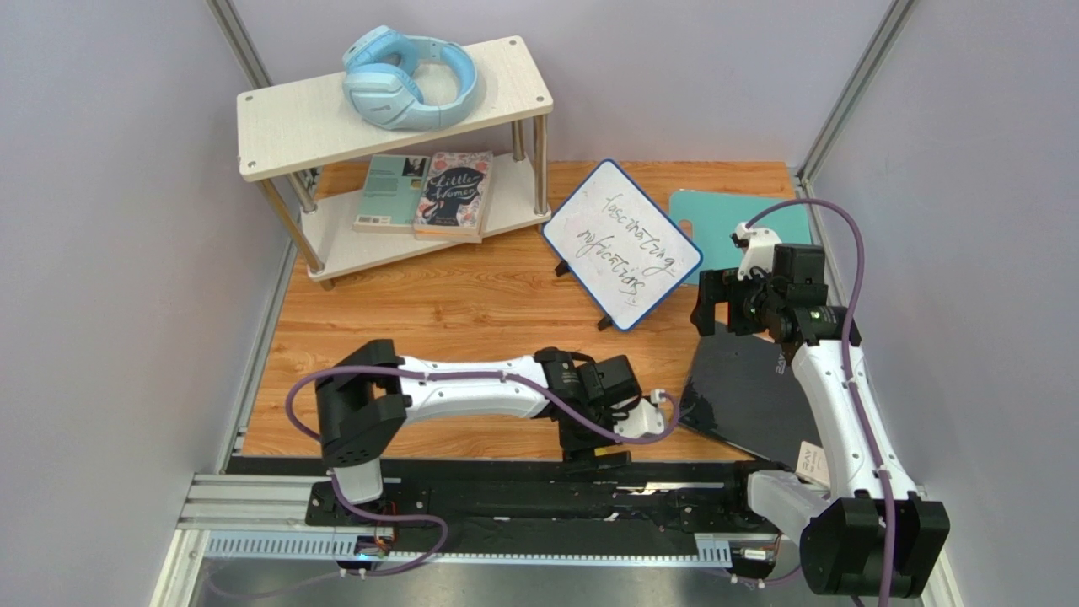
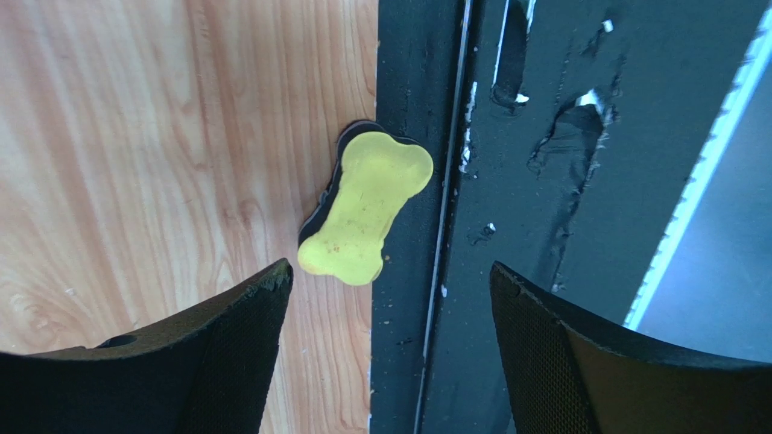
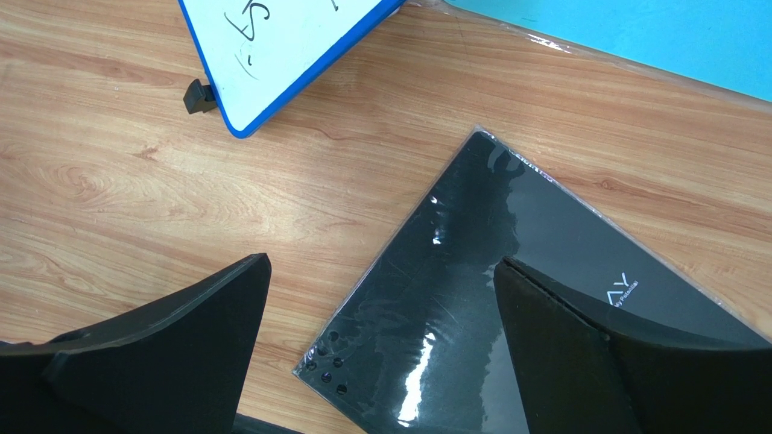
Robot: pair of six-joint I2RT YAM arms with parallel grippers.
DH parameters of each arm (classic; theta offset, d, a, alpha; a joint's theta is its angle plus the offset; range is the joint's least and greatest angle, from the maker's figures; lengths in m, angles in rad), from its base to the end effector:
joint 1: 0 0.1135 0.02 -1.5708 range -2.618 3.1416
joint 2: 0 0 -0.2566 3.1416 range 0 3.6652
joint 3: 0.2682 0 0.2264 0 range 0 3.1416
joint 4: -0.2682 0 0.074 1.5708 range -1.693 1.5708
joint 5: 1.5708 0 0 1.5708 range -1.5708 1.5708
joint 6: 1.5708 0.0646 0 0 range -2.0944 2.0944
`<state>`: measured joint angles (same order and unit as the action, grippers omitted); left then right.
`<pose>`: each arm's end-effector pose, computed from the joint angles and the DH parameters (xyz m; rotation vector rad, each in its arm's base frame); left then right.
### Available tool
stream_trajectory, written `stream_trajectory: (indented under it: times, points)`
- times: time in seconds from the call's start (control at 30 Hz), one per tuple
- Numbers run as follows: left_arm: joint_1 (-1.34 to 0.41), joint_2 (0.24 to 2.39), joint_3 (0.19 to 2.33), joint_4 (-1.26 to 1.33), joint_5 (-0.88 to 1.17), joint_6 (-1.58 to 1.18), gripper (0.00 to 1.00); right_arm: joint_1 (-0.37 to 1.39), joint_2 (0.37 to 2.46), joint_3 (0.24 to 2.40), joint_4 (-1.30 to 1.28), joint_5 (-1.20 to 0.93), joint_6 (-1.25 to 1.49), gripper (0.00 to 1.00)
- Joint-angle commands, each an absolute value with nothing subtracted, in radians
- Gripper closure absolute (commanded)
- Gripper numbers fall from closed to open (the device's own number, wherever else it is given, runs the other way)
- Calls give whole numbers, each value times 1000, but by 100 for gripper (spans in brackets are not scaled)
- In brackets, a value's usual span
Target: Erase the whiteboard
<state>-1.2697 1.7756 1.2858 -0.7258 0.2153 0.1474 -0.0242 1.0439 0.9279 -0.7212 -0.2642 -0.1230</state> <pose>0.0879 -0.3295 0.1864 1.9336 2.1695 -0.5434 0.2064 0.0119 0.2683 -0.2390 2.3725 0.2483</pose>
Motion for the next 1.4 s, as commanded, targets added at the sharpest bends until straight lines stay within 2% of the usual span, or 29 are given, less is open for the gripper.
stream_trajectory:
  times: [0.0, 0.4, 0.63, 1.0, 1.37]
  points:
    - [-1298, 1804, 1327, -704, 135, 166, 16, -28, 1045, 946, -712, -281, -143, 0]
    - [-1299, 1940, 1368, -672, 97, 169, 27, -40, 1043, 948, -716, -273, -143, 0]
    - [-1299, 1948, 1365, -664, 75, 167, 33, -44, 1048, 950, -724, -281, -143, 0]
    - [-1275, 1950, 1376, -655, -107, 155, 31, -51, 1042, 940, -726, -293, -143, 0]
    - [-1252, 1910, 1393, -656, -49, 176, 30, -57, 1039, 928, -724, -298, -144, 0]
